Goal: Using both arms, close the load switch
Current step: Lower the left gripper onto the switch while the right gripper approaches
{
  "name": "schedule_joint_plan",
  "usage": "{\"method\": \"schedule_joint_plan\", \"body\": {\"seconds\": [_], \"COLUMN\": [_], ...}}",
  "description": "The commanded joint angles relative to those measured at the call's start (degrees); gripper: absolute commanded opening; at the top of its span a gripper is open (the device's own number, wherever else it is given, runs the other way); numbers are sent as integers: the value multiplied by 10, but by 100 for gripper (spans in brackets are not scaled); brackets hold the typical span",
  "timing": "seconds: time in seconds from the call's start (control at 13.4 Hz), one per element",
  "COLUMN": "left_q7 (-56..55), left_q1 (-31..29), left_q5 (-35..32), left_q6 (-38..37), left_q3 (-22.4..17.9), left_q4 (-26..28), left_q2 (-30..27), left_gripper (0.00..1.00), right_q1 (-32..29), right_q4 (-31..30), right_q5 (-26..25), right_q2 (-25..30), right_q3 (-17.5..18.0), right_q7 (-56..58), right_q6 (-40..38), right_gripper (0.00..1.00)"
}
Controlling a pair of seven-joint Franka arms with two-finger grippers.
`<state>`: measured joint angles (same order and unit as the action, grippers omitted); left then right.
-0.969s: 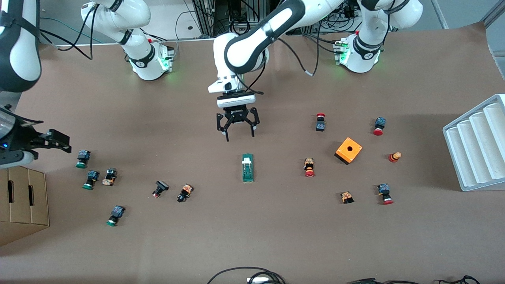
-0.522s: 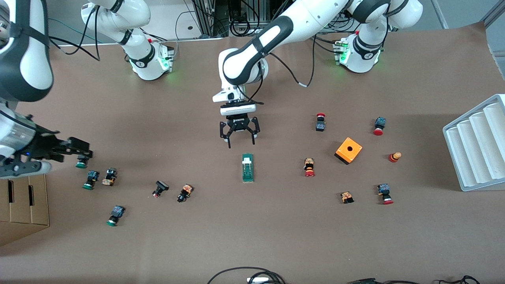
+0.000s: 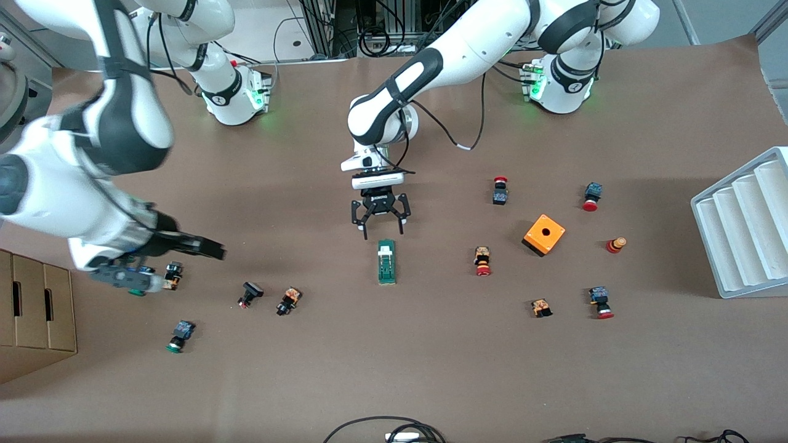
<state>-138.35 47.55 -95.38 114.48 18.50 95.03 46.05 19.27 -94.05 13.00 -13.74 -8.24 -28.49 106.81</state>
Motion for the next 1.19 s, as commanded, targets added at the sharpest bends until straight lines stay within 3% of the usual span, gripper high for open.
{"method": "schedule_joint_plan", "body": {"seconds": [0.0, 0.3, 0.6, 0.89, 1.12], "left_q7": [-37, -89, -134, -131, -106], "left_q1": [11, 23, 23, 22, 20], "left_q5": [-48, -84, -126, -129, -131], "left_q6": [-23, -59, -85, -98, -97], "left_q3": [1, 7, 11, 12, 12], "left_q4": [-10, -12, -12, -20, -21], "left_q2": [19, 41, 65, 85, 89], "left_gripper": [100, 100, 100, 100, 100], "right_q1": [52, 103, 126, 156, 167], "right_q4": [20, 21, 23, 44, 62], "right_q5": [20, 19, 20, 24, 25], "right_q2": [-36, -69, -94, -131, -160], "right_q3": [-7, -8, -8, -8, -7], "right_q7": [-120, -287, -358, -464, -480], "right_q6": [42, 110, 143, 176, 190], "right_gripper": [100, 100, 100, 100, 100]}}
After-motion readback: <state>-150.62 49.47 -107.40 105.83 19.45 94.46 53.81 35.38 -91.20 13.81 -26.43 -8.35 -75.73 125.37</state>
